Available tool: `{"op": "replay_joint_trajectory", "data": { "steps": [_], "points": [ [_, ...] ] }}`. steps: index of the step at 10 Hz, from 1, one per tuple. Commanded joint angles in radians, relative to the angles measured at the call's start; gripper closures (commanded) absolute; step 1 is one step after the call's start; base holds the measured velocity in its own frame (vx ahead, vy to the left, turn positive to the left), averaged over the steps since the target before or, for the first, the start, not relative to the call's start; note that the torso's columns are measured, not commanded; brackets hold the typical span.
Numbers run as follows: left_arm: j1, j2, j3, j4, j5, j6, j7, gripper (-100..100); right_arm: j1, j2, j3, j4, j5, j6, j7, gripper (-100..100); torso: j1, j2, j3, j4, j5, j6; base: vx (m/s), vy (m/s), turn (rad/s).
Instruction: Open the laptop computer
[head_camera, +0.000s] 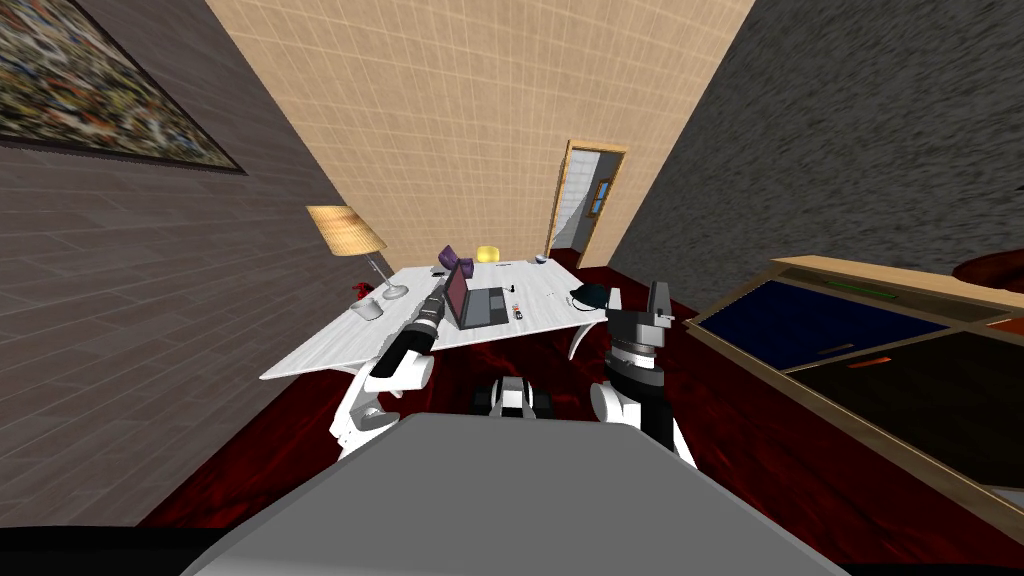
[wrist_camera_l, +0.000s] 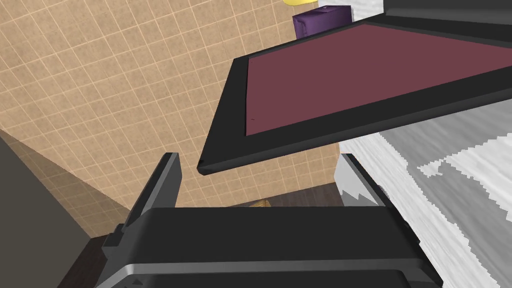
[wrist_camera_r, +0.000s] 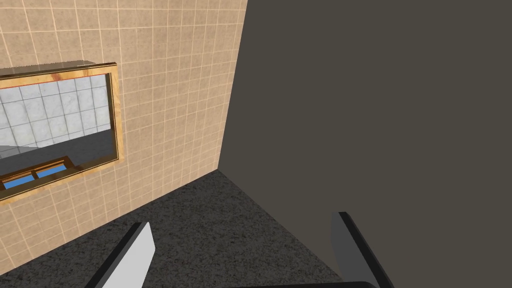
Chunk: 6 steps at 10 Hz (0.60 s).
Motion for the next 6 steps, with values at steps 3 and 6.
{"op": "replay_joint_trajectory", "data": {
  "steps": [3,6],
  "points": [
    [0.011,0.026,0.001,-0.018,-0.026,0.017,-0.031,100,0.000,0.000,0.000,0.000,0.000,0.000,0.000,0,-0.001,0.000,0.000,0.000,0.000,0.000,0.029,-0.018,-0.013],
    [0.027,0.080,0.003,-0.023,-0.075,0.029,-0.090,100,0.000,0.000,0.000,0.000,0.000,0.000,0.000,0,-0.010,-0.007,-0.003,-0.006,0.000,0.006,0.019,-0.133,-0.032]
  ]
}}
